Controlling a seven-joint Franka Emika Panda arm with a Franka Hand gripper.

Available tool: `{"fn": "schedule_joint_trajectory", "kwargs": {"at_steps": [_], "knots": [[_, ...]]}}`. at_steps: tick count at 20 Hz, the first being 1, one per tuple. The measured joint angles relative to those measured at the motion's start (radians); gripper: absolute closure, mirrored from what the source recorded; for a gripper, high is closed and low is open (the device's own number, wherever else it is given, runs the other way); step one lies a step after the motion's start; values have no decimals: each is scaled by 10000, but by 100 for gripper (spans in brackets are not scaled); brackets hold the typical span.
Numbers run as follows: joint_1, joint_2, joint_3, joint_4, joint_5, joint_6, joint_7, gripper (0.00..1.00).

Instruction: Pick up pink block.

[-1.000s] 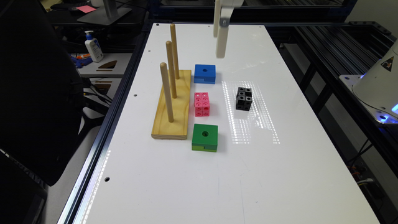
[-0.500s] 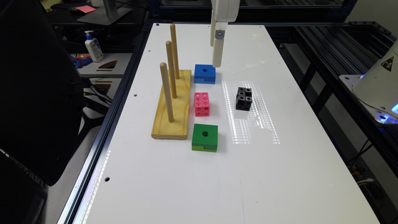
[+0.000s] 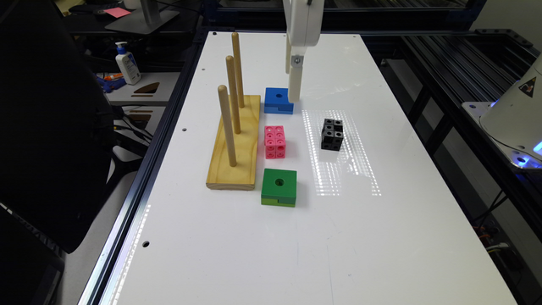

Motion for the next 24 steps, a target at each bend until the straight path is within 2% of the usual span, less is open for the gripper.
{"fn": "schedule_joint_trajectory", "kwargs": {"at_steps": [5, 10, 14, 21, 24], "knots": [[0, 637, 45, 88, 0, 709, 18, 0], [2, 797, 157, 432, 0, 743, 123, 0], [1, 939, 196, 567, 0, 762, 165, 0], [0, 1536, 197, 580, 0, 1251, 165, 0], [-1, 1982, 197, 583, -4, 1675, 165, 0]]}}
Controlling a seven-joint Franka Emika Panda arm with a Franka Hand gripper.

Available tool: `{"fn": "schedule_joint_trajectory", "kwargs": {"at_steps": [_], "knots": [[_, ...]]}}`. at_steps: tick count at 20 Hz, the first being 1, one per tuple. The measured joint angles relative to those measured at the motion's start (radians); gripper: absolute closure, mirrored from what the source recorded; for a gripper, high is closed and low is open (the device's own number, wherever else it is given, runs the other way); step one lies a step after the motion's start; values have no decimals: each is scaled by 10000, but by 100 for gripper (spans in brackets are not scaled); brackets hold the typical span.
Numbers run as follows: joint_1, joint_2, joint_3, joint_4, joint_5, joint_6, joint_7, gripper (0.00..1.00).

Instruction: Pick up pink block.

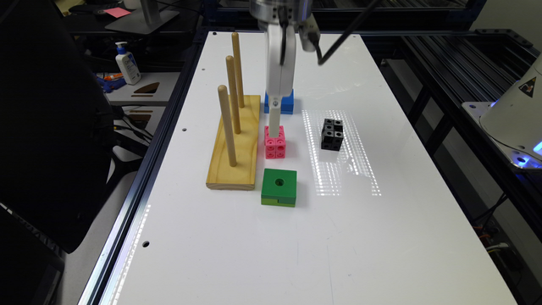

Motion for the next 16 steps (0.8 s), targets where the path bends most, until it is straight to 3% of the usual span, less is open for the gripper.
{"fn": "schedule_joint_trajectory", "kwargs": {"at_steps": [4, 16], "knots": [[-2, 342, 0, 35, -1, 340, 0, 0], [1, 341, 30, 55, -1, 340, 3, 0]]}}
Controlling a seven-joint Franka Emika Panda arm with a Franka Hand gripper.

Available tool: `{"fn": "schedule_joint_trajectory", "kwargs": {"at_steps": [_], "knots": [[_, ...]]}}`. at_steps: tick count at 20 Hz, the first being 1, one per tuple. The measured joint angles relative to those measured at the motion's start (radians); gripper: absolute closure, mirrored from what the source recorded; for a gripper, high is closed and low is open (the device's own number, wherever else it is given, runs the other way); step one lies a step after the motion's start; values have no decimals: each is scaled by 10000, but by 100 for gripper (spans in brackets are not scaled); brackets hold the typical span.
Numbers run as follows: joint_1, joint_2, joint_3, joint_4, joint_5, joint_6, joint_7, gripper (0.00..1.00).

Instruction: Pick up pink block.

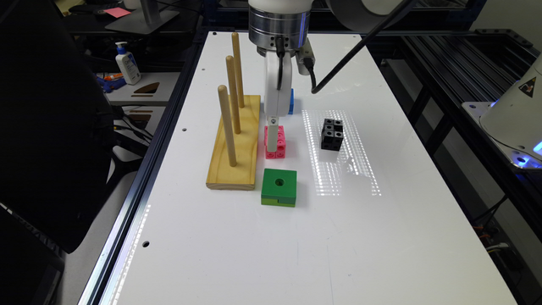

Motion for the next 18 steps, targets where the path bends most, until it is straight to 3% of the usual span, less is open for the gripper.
{"fn": "schedule_joint_trajectory", "kwargs": {"at_steps": [18], "knots": [[6, 614, 17, 1, 0, 366, 1, 0]]}}
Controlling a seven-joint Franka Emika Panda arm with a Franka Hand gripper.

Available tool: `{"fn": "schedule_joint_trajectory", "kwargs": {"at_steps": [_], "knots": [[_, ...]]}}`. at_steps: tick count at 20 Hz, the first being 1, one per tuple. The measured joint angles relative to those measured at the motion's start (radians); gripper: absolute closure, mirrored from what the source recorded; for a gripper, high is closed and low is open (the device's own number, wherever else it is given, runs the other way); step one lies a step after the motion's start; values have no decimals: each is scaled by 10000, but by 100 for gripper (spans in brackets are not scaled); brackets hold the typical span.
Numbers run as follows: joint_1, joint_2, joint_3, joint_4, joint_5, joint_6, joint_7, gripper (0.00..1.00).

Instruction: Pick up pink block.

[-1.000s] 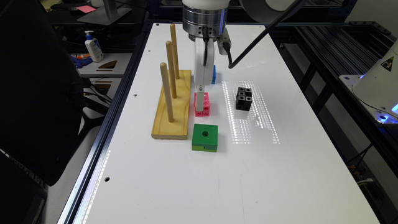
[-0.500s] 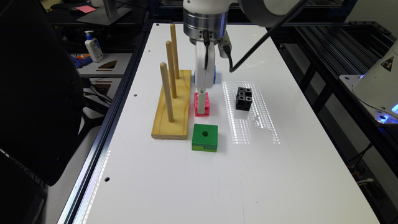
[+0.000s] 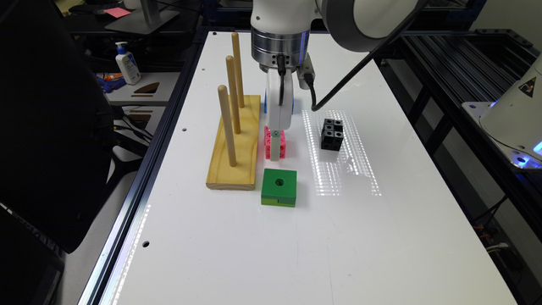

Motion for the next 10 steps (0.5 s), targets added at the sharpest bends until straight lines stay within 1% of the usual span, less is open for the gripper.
{"fn": "schedule_joint_trajectory", "kwargs": {"at_steps": [3, 7, 8, 9, 10], "knots": [[7, 225, 9, 21, -12, 255, 14, 0], [35, 253, 26, 61, -11, 277, 35, 0], [45, 289, 45, 121, -11, 279, 54, 0], [89, 383, 58, 271, -11, 276, 94, 100], [89, 383, 58, 271, -11, 276, 94, 100]]}}
